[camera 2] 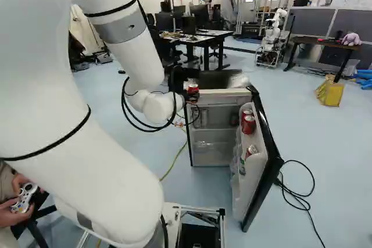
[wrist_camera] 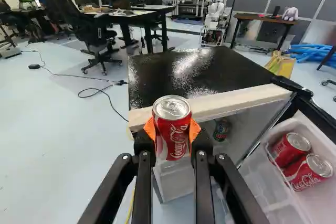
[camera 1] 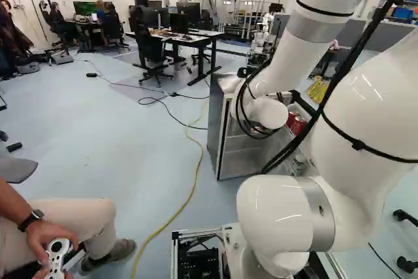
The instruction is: Grab a drink from the fridge
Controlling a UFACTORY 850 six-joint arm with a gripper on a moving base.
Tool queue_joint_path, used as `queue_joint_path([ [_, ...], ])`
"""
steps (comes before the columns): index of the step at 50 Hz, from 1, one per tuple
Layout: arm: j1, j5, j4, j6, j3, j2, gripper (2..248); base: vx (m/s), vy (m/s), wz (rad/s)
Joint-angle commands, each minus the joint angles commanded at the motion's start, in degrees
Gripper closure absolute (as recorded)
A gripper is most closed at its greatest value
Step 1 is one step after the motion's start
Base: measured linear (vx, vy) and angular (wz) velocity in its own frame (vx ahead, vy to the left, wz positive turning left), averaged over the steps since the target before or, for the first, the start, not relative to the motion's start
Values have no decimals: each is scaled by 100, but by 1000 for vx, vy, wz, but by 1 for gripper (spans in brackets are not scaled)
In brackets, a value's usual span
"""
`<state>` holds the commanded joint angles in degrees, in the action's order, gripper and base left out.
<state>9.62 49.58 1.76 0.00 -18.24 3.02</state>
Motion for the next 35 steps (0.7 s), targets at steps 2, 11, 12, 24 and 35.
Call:
queue_joint_path([
  [2,3,0,0,0,3,34,169,0,0,0],
  [11,30,0,0,0,-6,164,169,0,0,0],
  [12,34,-2,0,0,-8,176,169,0,0,0],
  [24,82,-145,0,0,-89,275,169,0,0,0],
  [35,119,-391,0,0,-231,293,169,0,0,0],
])
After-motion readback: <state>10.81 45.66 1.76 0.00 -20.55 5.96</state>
